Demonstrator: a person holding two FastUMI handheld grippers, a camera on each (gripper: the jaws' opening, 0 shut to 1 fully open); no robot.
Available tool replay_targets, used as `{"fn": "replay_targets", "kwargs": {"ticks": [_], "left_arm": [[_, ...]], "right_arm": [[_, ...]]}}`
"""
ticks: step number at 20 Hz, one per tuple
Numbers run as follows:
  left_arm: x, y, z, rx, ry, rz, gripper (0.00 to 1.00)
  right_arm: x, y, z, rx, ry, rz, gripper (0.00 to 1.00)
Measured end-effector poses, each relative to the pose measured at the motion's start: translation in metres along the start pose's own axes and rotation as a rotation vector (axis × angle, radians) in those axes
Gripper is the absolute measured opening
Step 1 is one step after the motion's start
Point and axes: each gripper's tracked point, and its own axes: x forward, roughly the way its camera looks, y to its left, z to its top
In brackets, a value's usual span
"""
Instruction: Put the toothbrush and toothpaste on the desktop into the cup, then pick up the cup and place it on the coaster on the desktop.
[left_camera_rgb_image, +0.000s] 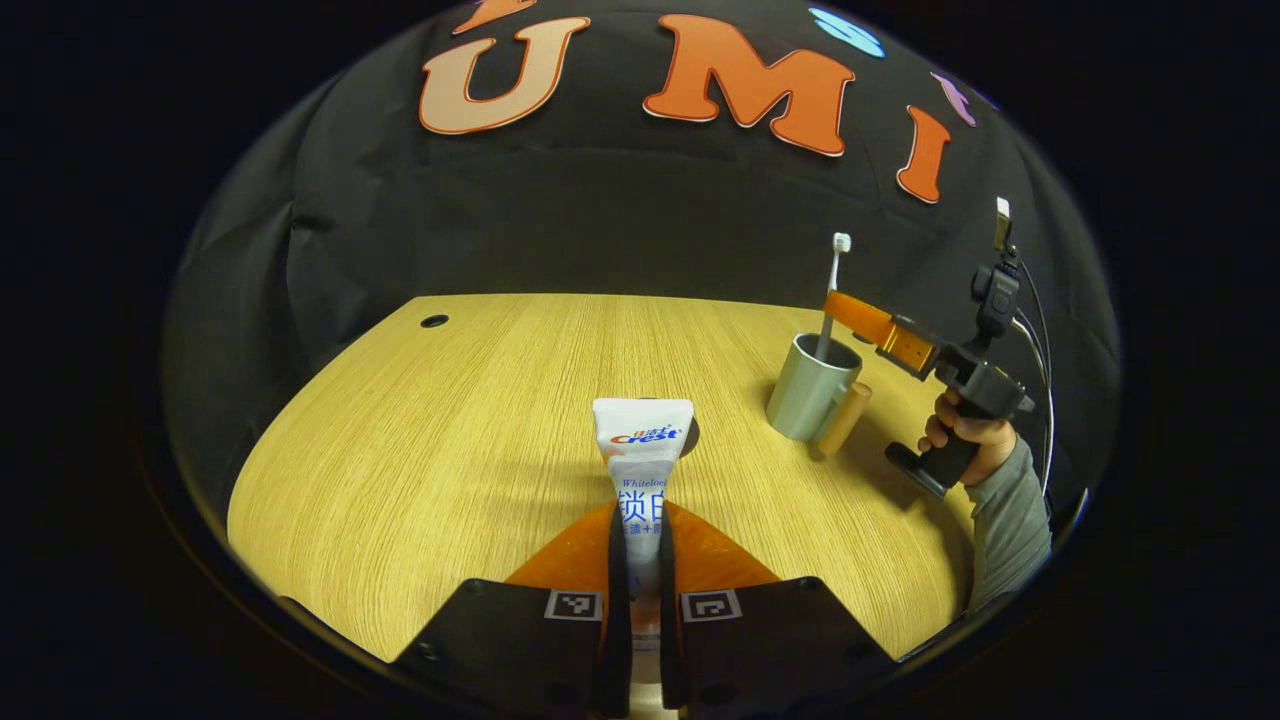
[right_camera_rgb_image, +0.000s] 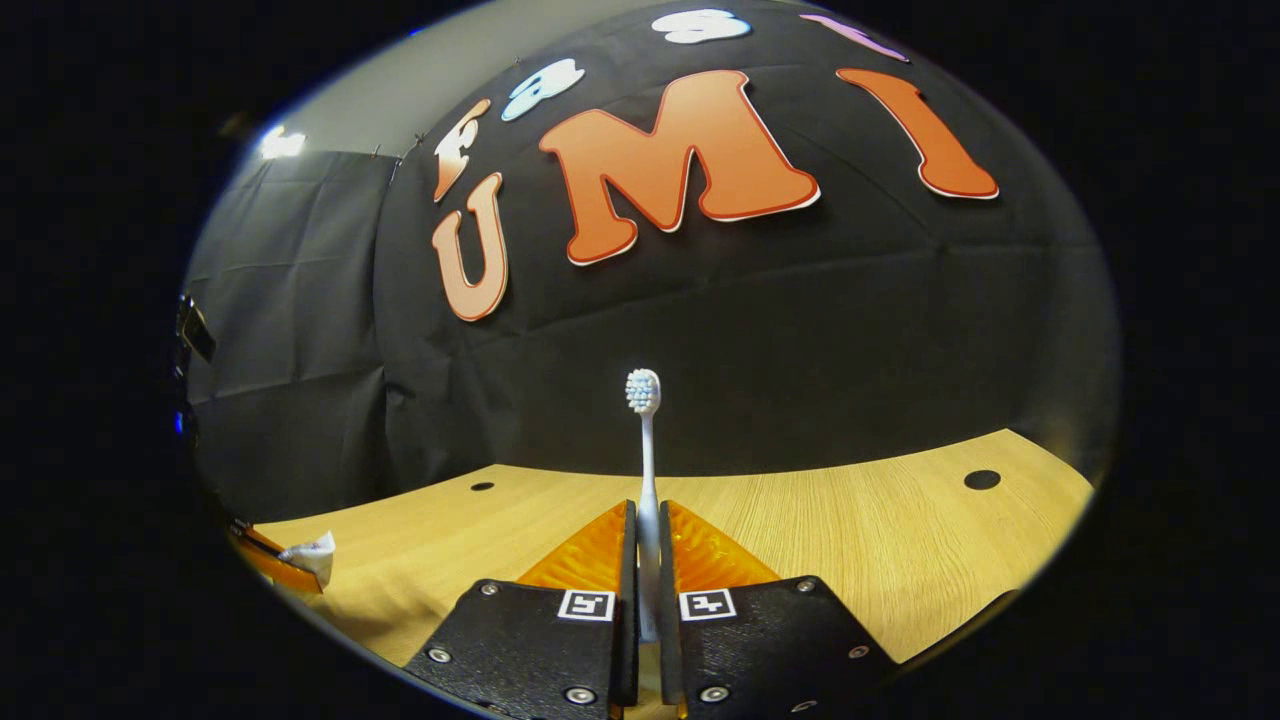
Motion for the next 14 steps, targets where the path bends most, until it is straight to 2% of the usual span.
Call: {"fn": "replay_targets", "kwargs": {"ticks": [7,14], "left_arm": [[0.007,-0.015,0.021,0.007,-0.015,-0.021,0.14],[0.048,-0.035,0.034,0.002,-0.027,-0.059,0.15]], "right_arm": [[-0.014,0.010,-0.016,-0.023,0.048,0.019,0.10],[-0.042,0.022,-0.015,-0.063,0.083,0.045,0.12]]}}
